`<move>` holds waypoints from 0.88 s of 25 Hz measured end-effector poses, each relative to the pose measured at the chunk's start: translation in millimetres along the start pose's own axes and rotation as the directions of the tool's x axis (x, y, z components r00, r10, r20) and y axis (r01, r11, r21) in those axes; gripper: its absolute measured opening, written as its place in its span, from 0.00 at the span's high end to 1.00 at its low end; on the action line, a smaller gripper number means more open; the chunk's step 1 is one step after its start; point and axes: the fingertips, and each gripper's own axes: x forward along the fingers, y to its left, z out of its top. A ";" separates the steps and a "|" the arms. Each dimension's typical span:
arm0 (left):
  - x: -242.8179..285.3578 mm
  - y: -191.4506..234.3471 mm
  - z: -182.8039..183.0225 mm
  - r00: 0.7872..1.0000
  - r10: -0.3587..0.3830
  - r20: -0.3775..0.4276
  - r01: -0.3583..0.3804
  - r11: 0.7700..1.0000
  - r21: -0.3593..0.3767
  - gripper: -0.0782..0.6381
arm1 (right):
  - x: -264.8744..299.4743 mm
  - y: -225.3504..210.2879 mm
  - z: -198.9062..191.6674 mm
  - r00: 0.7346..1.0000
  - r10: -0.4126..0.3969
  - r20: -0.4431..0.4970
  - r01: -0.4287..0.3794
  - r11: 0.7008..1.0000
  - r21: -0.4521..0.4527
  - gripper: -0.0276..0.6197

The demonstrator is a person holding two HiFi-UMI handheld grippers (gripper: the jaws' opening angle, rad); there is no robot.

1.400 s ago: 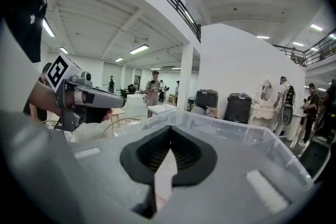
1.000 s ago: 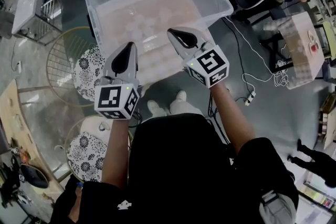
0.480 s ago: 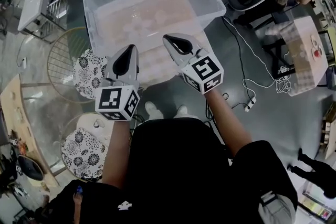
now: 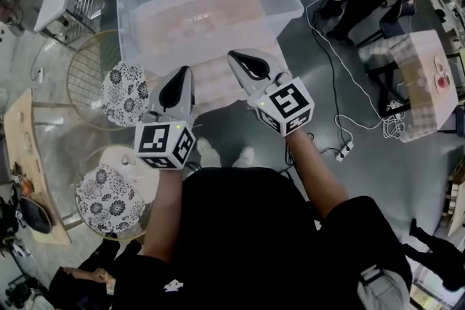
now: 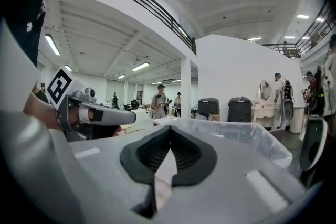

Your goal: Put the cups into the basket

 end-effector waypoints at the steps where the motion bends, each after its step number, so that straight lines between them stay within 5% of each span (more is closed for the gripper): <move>1: -2.1 -5.7 0.5 1.000 0.003 0.003 -0.003 1.000 0.003 0.88 | -6.1 1.4 2.6 1.000 0.004 0.006 -0.004 1.000 -0.002 0.96; 22: -32.2 -59.4 -5.4 0.999 0.039 0.034 -0.040 0.998 0.040 0.88 | -57.5 28.0 10.9 0.995 0.066 0.071 -0.065 0.998 -0.020 0.96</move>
